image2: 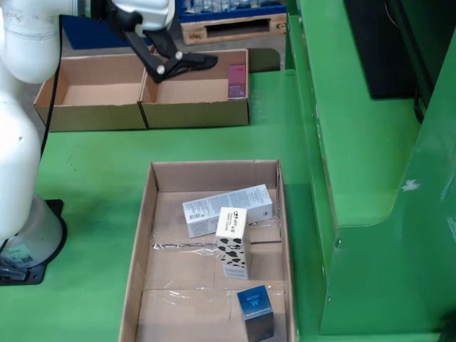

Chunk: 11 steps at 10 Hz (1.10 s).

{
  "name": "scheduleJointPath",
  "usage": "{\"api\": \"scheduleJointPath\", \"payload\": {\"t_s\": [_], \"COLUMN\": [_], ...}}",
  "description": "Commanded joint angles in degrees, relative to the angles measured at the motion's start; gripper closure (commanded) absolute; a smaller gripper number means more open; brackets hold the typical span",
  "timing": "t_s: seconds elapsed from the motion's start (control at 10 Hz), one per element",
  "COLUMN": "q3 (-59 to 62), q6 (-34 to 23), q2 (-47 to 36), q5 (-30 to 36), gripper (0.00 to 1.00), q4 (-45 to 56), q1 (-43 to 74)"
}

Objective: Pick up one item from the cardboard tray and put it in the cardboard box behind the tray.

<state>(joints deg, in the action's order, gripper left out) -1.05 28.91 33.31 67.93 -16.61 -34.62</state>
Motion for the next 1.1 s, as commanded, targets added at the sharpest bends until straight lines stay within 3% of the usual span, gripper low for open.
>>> {"api": "scheduleJointPath", "payload": {"t_s": [0.0,0.3,0.4,0.5,0.6,0.8,0.9,1.0], "q3": [-27.61,-54.4,-54.4,-65.78,-84.77,-90.11,-89.43,-89.43], "q6": [7.32,12.7,12.7,12.54,16.23,21.8,32.58,32.58], "q2": [-22.82,-40.92,-40.92,-45.52,-46.54,-41.17,-31.94,-31.94], "q5": [58.39,55.75,55.75,62.61,80.69,93.82,99.53,99.53], "gripper": [0.0,0.0,0.0,0.0,0.0,0.0,0.0,0.0], "q4": [22.54,10.42,10.42,2.29,-21.7,-37.4,-56.32,-56.32], "q1": [9.18,8.77,8.77,14.07,24.22,31.47,34.31,34.31]}}
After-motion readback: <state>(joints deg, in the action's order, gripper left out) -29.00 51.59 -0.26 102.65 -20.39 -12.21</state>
